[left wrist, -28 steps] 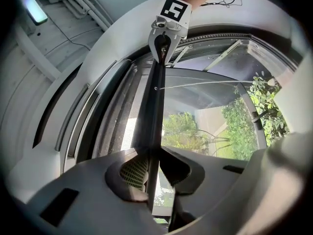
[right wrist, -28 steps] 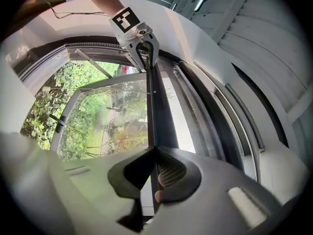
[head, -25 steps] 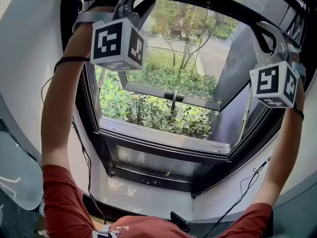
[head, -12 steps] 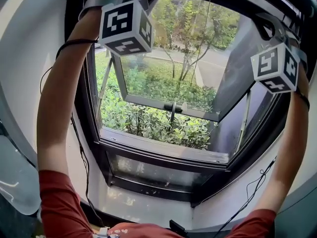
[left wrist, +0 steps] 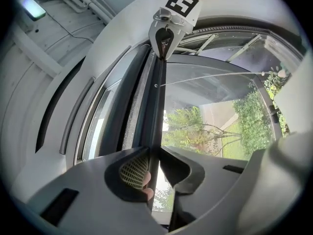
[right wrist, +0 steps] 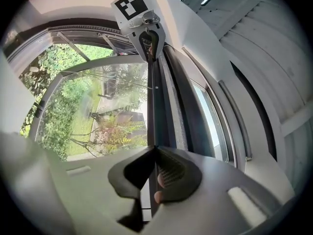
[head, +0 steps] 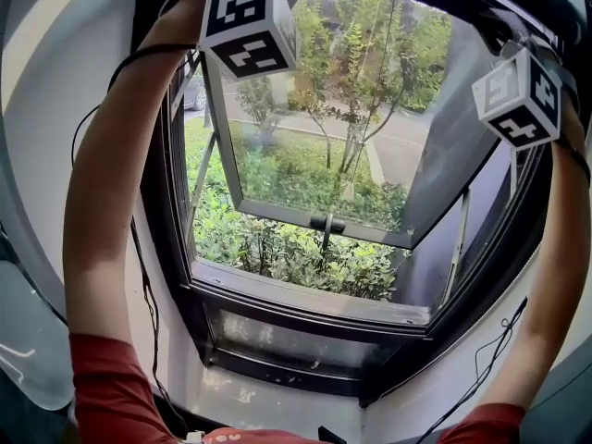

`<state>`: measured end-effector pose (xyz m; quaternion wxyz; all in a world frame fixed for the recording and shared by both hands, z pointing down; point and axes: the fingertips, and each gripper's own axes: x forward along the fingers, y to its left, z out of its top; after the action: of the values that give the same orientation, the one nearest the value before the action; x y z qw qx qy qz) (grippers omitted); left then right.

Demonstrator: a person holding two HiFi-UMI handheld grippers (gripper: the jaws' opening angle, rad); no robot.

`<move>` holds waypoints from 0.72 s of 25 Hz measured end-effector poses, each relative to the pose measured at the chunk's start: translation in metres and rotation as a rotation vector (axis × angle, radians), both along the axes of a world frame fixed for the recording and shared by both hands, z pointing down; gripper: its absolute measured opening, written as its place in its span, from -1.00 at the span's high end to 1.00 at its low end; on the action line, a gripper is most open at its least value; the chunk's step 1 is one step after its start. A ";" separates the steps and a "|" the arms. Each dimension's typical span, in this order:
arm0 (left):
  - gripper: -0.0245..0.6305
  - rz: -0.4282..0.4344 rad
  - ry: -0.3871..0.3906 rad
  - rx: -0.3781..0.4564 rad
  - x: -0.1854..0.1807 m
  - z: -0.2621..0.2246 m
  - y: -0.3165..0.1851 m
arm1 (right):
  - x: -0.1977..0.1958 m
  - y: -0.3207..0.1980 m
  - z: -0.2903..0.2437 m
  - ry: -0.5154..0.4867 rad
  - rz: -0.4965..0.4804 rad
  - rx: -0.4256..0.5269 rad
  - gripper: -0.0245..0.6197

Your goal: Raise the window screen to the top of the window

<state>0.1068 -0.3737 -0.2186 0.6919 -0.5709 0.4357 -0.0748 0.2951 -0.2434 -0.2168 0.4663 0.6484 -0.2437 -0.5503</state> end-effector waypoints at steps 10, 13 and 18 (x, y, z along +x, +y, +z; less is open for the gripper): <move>0.68 -0.015 0.071 0.019 -0.004 -0.044 0.006 | -0.001 -0.003 -0.041 -0.012 0.034 0.043 0.82; 0.68 -0.025 0.071 0.021 -0.003 -0.047 0.005 | 0.001 -0.004 -0.046 -0.010 0.048 0.054 0.82; 0.68 -0.032 0.071 0.033 -0.002 -0.048 0.006 | 0.001 -0.003 -0.048 -0.005 0.040 0.072 0.81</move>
<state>0.1049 -0.3673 -0.2665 0.6841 -0.5546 0.4702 -0.0581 0.2962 -0.2463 -0.2644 0.4529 0.6708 -0.2117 -0.5478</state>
